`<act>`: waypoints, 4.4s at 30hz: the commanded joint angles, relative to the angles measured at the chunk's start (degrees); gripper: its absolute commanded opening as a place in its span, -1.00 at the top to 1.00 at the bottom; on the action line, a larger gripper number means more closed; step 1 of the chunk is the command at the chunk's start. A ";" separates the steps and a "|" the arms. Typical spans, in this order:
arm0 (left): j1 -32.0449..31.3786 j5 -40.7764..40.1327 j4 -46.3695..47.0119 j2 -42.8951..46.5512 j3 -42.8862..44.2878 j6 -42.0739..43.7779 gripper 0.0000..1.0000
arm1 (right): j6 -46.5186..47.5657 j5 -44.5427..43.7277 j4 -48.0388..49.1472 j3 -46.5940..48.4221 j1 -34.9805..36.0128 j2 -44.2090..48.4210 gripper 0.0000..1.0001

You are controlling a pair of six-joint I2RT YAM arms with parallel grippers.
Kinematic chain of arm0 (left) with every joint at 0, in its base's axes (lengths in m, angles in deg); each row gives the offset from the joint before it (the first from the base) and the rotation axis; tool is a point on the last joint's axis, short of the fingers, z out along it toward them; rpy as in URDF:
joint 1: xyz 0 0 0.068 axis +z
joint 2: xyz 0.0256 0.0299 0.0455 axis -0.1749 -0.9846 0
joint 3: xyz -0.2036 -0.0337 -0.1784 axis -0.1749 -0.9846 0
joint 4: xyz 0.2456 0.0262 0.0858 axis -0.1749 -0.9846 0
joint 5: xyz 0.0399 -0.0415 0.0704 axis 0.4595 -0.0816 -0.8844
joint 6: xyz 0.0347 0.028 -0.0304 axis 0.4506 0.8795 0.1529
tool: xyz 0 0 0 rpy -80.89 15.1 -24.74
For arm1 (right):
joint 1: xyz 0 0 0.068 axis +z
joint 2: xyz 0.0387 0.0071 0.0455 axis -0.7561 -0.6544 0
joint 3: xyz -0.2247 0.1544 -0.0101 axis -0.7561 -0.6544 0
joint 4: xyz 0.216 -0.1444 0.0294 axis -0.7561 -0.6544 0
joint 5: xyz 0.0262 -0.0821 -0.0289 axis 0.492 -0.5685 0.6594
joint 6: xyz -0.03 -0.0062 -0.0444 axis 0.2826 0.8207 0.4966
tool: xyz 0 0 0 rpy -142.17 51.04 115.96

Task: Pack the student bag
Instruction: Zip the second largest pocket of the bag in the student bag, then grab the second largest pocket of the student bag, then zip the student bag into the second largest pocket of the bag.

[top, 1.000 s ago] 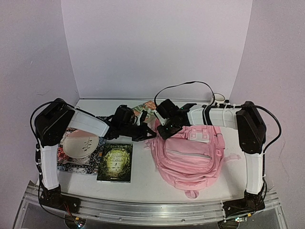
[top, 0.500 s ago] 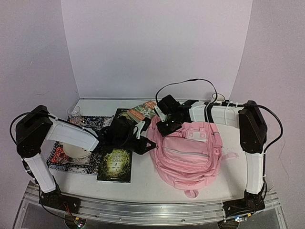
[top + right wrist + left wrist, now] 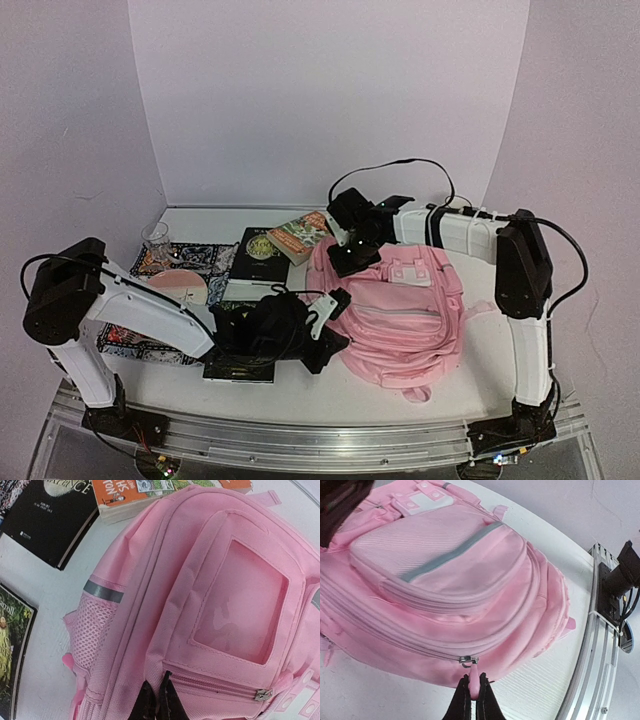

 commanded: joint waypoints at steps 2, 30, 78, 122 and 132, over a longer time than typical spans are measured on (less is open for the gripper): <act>-5.24 -4.06 1.56 -0.02 1.37 1.55 1.00 | -2.42 -3.27 5.54 6.11 -1.69 -1.87 1.00; -10.78 -17.38 3.61 -2.49 5.32 -12.37 0.10 | -1.94 2.11 7.56 -2.75 -1.17 6.94 0.49; 1.26 -3.19 0.66 -4.79 2.87 -46.76 -0.10 | -37.73 19.04 29.61 -57.71 8.98 38.45 0.23; 14.40 -7.27 -19.39 10.03 -6.67 -33.43 1.00 | -24.89 -2.25 -0.63 -62.94 1.87 58.37 1.00; 12.78 -11.13 -23.70 9.96 2.33 -26.68 0.36 | -19.35 7.74 8.64 -59.80 4.68 56.92 1.00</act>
